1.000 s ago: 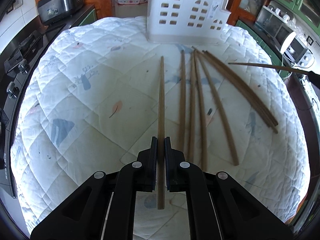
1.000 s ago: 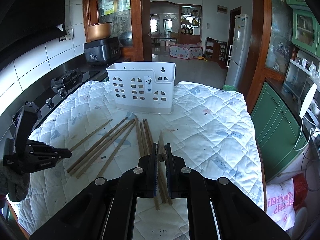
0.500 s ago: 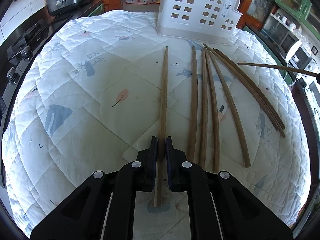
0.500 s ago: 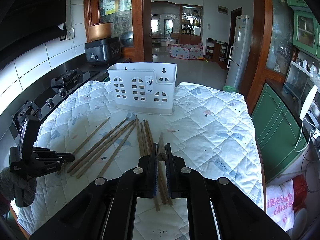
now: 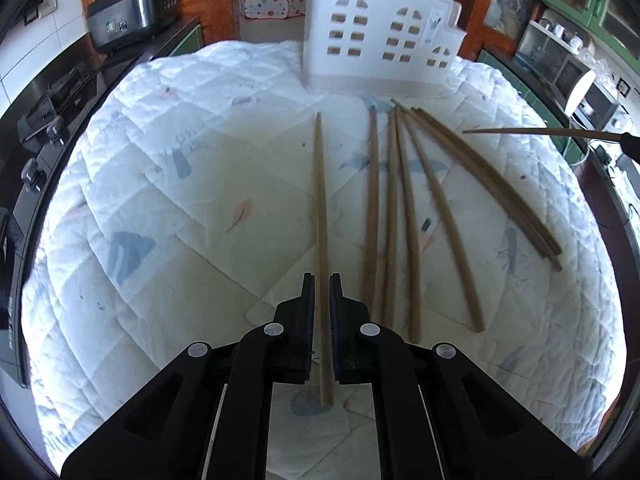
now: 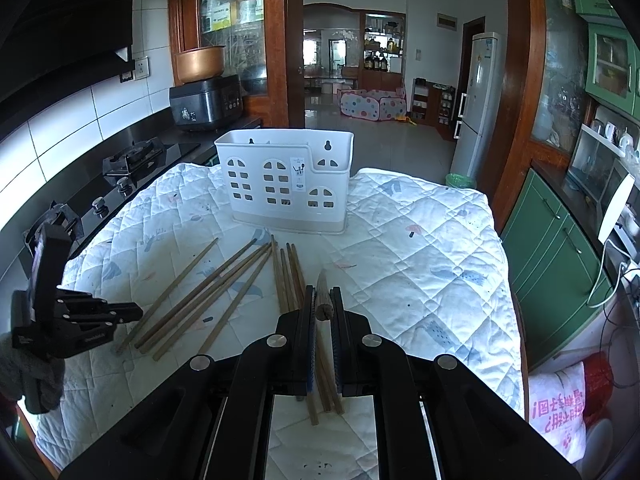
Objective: Organize utensils
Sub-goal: 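Lift the held chopsticks off the cloth with both grippers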
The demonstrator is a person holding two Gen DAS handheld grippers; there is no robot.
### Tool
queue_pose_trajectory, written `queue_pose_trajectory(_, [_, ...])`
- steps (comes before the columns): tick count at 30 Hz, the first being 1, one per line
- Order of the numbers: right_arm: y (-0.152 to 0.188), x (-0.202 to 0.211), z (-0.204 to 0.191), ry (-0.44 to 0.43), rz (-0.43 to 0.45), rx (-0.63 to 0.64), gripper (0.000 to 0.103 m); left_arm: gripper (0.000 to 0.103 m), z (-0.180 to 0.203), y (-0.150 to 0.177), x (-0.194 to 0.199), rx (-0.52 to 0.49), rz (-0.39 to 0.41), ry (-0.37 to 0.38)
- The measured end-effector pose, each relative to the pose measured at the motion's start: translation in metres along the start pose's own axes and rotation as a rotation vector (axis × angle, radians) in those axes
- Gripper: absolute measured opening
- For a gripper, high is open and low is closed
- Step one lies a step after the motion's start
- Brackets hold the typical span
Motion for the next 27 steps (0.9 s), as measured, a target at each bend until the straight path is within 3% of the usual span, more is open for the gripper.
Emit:
queue_pose_trajectory(11, [-0.003,-0.001,-0.002,-0.006,0.001,-0.003,0.007,0.009,-0.004,-0.001,0.008,0.006,0.019,0.024])
queue_pose_trajectory(12, [-0.003,-0.002,-0.003,-0.007,-0.002,-0.003,0.007,0.011,-0.005,0.001,0.007,0.009,0.016,0.023])
queue_pose_trajectory(15, [-0.002,-0.002,-0.003,-0.008,-0.002,-0.003,0.007,0.033,-0.004,0.008,0.002,0.005,0.019,0.008])
queue_pose_trajectory(22, [0.001,-0.003,-0.003,-0.007,-0.007,-0.004,0.007,0.031,0.001,0.019,-0.005,-0.027,0.026,-0.003])
queue_pose_trajectory(27, [0.001,-0.003,-0.003,-0.008,-0.007,-0.006,0.007,0.016,0.0,0.024,-0.011,-0.023,0.028,0.005])
Point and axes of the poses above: each gripper's, at about its wrist camera, not at the fingertips, and x roughly against the way its jaws point, z to its right, y to its underside, the point moved 2 cm from there along -x, roughly the way its jaws point, and after that the axes turned 8 degrees about -x, right-handed, at the moved point
